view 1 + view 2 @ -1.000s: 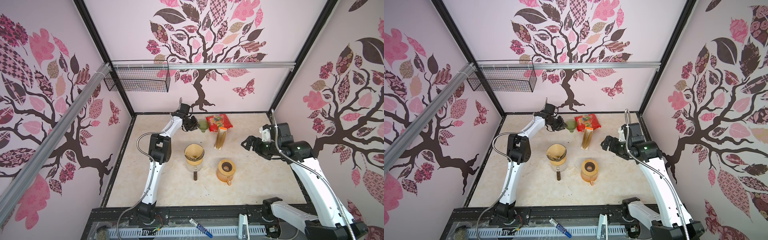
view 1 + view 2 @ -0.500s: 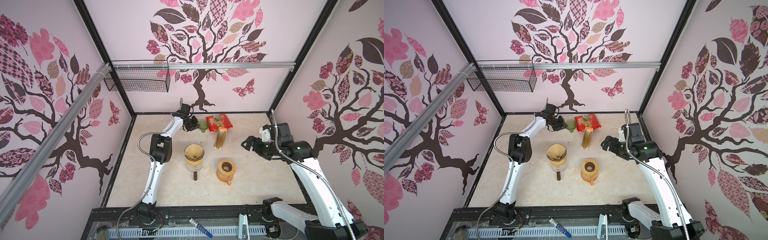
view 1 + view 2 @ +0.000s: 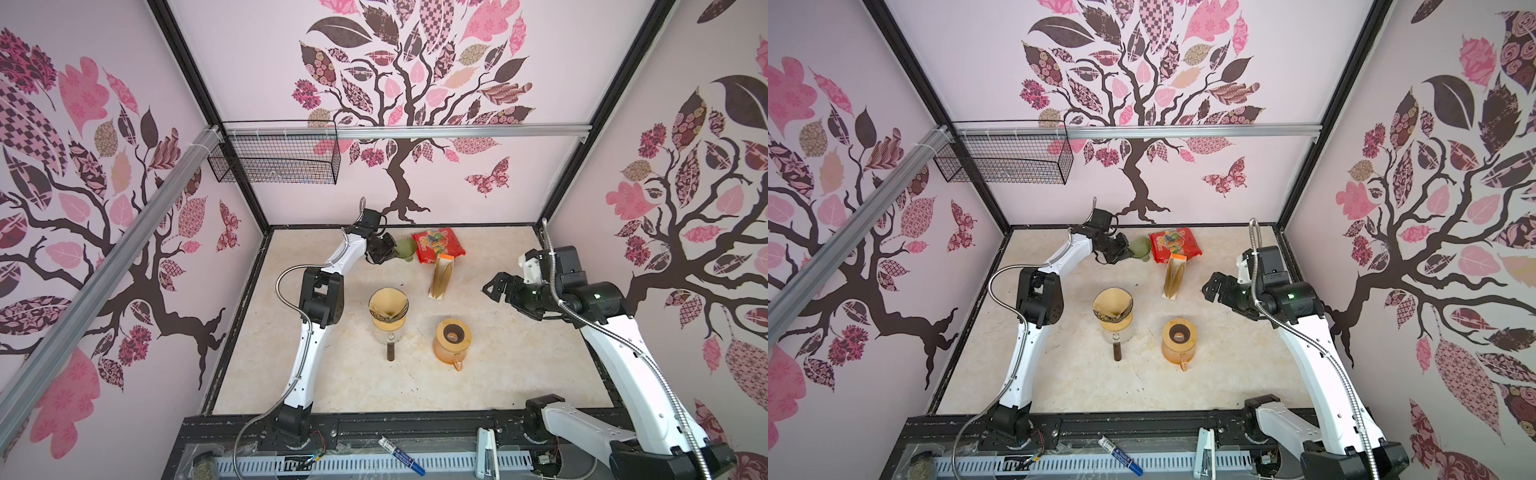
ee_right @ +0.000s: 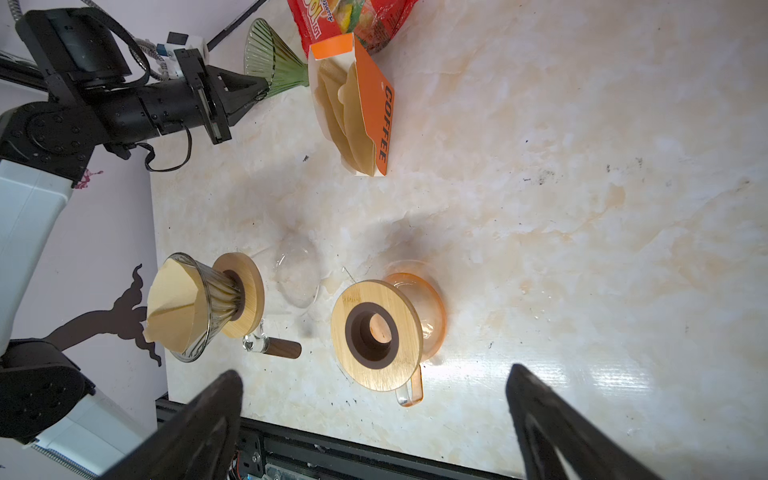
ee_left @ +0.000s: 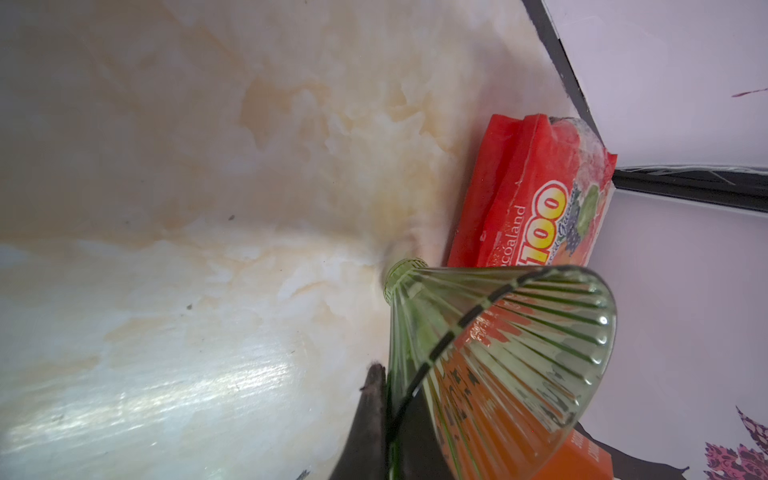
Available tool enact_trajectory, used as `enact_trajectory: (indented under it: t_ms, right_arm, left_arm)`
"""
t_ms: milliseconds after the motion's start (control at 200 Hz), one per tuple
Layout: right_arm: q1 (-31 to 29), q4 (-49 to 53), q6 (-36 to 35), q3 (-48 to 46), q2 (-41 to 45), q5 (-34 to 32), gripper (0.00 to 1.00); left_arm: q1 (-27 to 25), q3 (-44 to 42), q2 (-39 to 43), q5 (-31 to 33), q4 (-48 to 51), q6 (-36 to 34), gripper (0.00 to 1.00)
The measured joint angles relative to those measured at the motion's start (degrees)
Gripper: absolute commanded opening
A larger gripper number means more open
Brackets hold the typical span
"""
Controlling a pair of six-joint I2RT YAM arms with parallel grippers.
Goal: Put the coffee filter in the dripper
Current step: 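Lift the green glass dripper with the left gripper and carry it toward the jug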
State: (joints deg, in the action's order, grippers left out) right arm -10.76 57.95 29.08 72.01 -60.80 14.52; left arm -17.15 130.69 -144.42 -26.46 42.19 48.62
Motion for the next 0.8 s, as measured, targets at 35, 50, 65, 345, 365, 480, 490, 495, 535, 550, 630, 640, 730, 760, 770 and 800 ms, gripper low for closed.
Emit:
enact_trajectory:
  t_ms: [35,50,65,345,365,480,490,495,535,550,630,640,730,760,770,800]
  right_arm:
    - [0.0,0.0,0.0,0.0,0.0,0.0,1.0]
    - [0.0,0.0,-0.1,0.0,0.0,0.0,1.0]
    - [0.0,0.0,-0.1,0.0,0.0,0.0,1.0]
    - [0.0,-0.5,-0.6,0.0,0.0,0.0,1.0]
    - [0.0,-0.5,-0.6,0.0,0.0,0.0,1.0]
    - [0.0,-1.1,-0.6,0.0,0.2,0.0,1.0]
    - [0.0,-1.2,-0.6,0.0,0.2,0.0,1.0]
    - [0.0,-1.2,-0.6,0.0,0.2,0.0,1.0]
    - [0.0,-1.4,-0.6,0.0,0.3,0.0,1.0]
    - [0.0,-1.5,-0.6,0.0,0.3,0.0,1.0]
    - [0.0,-2.1,-0.3,-0.1,0.7,-0.4,1.0]
    - [0.0,-2.1,-0.2,-0.1,0.8,-0.5,1.0]
    - [0.0,-3.4,0.9,-1.0,2.2,-1.4,1.0]
    - [0.0,-3.8,1.3,-1.5,3.0,-1.8,1.0]
    - [0.0,-4.0,1.4,-1.6,3.2,-2.0,1.0]
    - [0.0,-4.2,1.8,-2.0,3.8,-2.4,1.0]
  left_arm:
    - [0.3,-1.8,1.4,-0.1,-0.3,0.1,0.0]
    - [0.4,-2.6,2.0,-0.2,-0.5,0.1,0.0]
    - [0.5,-3.3,2.6,-0.2,-0.5,0.2,0.0]
    - [5.3,-14.8,18.2,-2.1,-2.4,0.4,0.0]
    - [5.7,-15.7,19.4,-2.1,-2.3,0.3,0.0]
    - [7.3,-22.3,26.8,-2.4,-2.5,-1.0,0.0]
    - [7.4,-23.0,27.4,-2.4,-2.3,-1.2,0.0]
    - [7.4,-23.2,27.6,-2.4,-2.3,-1.2,0.0]
    - [7.7,-25.3,29.8,-2.5,-1.9,-1.8,0.0]
    - [7.7,-26.1,30.7,-2.5,-1.7,-2.2,0.0]
    - [7.8,-29.6,34.8,-2.6,-0.2,-3.6,0.0]
    - [7.8,-30.0,35.5,-2.7,0.1,-3.8,0.0]
    - [7.7,-33.2,40.6,-2.9,2.0,-5.3,0.0]
    - [7.7,-34.0,42.4,-2.9,2.6,-5.7,0.0]
    - [7.7,-34.2,43.1,-2.8,3.0,-5.9,0.0]
    - [7.7,-34.9,45.1,-2.7,3.7,-6.4,0.0]
